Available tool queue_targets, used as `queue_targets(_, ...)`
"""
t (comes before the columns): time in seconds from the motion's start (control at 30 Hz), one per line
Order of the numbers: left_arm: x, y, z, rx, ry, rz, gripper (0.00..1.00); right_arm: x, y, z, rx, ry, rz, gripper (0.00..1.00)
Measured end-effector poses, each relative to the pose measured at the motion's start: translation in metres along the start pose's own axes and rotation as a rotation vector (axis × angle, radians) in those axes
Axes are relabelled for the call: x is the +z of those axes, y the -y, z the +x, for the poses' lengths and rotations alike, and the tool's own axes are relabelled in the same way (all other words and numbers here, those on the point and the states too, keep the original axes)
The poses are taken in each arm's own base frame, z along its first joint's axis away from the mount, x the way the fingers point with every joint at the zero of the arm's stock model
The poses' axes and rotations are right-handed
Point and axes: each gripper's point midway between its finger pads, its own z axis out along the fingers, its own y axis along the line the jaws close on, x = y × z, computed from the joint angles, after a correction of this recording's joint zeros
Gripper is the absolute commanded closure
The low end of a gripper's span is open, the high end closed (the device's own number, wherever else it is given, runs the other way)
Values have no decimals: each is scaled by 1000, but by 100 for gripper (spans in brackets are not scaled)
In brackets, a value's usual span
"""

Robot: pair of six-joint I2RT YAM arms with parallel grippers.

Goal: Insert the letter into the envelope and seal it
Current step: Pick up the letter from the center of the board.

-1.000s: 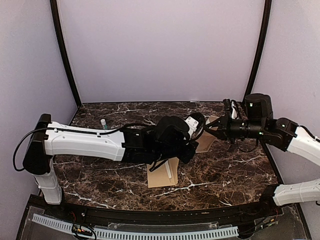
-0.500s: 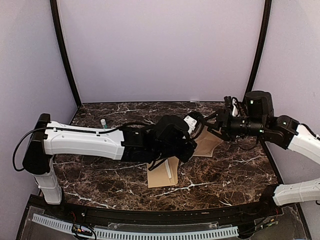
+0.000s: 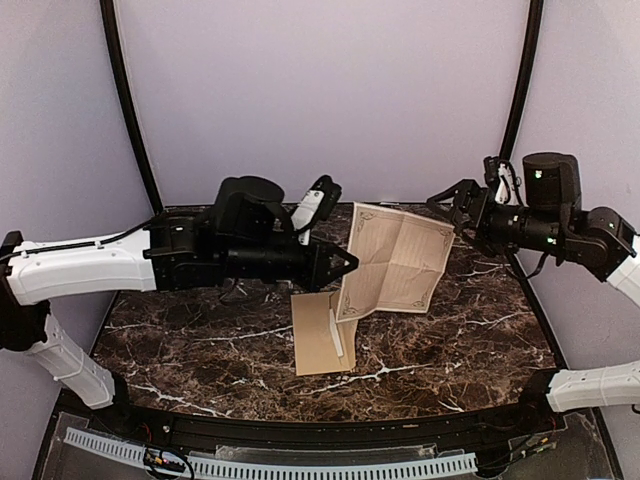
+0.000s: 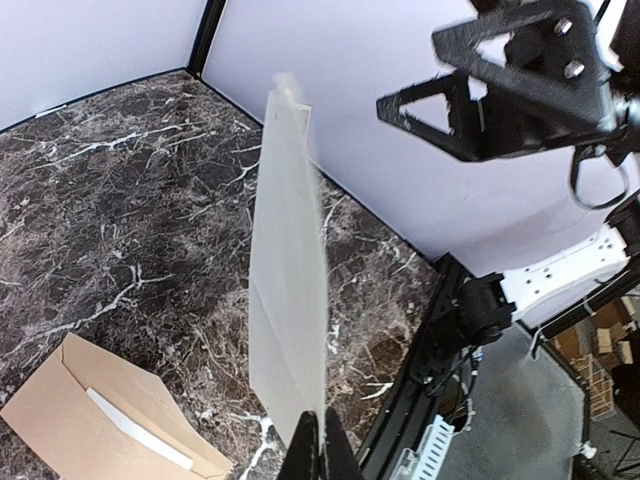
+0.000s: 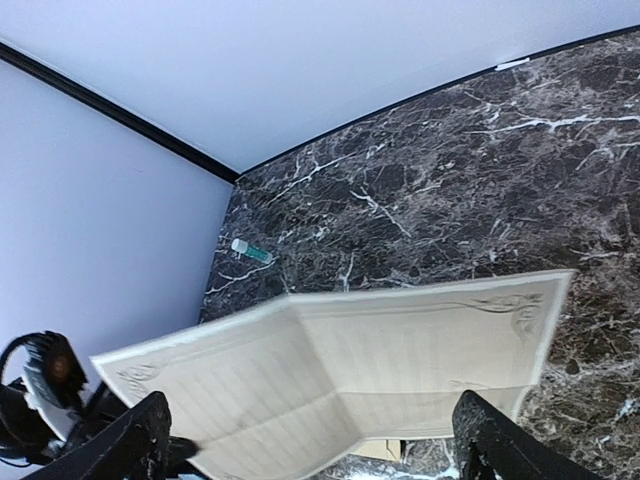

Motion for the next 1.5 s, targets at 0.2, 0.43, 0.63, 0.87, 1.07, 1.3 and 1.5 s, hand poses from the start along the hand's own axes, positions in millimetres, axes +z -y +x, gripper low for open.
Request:
queue_targets(0.2, -59, 3, -27, -63, 60, 138, 100, -7, 35, -17, 4, 68, 100, 1)
queue_targets(0.43, -78, 15, -23, -61, 31, 252, 100, 0, 83, -17, 34, 49, 195, 1)
queue_targets(0.63, -92, 29, -15, -54, 2, 339, 100, 16, 114, 9, 67, -31, 212, 1)
queue_targets(0.87, -122, 53, -26, -29, 42, 448, 100, 38, 129, 54, 94, -164, 131, 4)
queue_targets(1.07, -136, 69, -38, -15, 84, 533, 100, 46, 115, 71, 76, -241, 7, 4)
queue_targets(1.3, -140, 82, -48, -12, 114, 609, 100, 41, 81, 72, 11, -246, -190, 4)
queue_targets(1.5, -128, 78, -47, -35, 102, 602, 100, 17, 41, 72, -62, -241, -393, 3)
